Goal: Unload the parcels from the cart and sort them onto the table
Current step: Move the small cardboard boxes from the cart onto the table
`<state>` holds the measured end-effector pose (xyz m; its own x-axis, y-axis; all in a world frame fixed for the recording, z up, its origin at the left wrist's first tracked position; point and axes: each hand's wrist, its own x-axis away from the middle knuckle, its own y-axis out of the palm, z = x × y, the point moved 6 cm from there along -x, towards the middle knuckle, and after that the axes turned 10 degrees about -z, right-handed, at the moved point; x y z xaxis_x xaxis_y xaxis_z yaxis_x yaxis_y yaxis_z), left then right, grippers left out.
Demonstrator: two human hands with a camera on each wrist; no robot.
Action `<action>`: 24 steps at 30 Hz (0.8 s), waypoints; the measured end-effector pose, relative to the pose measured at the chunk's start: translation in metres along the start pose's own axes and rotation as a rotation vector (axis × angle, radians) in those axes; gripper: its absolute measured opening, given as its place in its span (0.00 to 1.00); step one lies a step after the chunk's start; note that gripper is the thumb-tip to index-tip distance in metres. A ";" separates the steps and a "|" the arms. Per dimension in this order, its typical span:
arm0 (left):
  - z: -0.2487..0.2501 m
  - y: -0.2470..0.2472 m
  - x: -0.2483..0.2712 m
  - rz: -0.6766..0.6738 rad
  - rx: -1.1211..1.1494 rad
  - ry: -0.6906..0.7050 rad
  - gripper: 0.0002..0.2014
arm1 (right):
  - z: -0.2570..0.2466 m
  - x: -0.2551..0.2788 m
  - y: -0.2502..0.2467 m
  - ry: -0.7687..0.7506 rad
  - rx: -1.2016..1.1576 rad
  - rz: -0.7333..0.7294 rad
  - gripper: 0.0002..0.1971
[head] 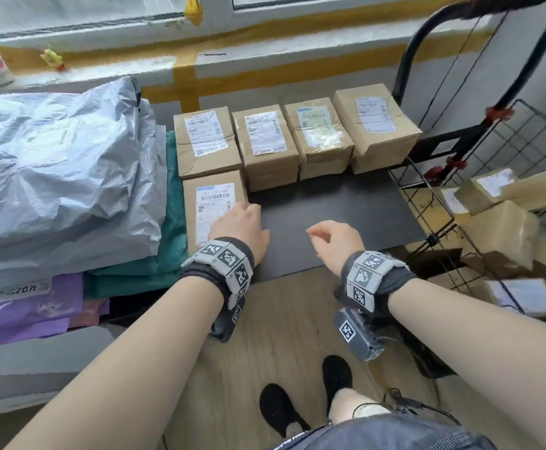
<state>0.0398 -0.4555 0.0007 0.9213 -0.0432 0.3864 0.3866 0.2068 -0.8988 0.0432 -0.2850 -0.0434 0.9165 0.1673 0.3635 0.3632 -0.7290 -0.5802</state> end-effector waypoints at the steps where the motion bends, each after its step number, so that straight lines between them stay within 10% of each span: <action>1: 0.014 0.002 0.001 -0.015 -0.001 0.032 0.20 | 0.008 0.007 -0.007 0.019 0.018 0.009 0.12; 12: 0.161 0.000 0.020 -0.041 -0.115 0.271 0.21 | 0.061 0.069 -0.112 0.067 -0.054 0.199 0.11; 24: 0.391 0.065 0.069 -0.077 -0.132 0.459 0.17 | 0.240 0.202 -0.264 0.201 -0.191 0.407 0.09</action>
<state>0.1123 -0.0626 0.0495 0.8016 -0.4863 0.3478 0.4287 0.0621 -0.9013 0.1726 0.1004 0.0080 0.9201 -0.2741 0.2798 -0.0718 -0.8203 -0.5674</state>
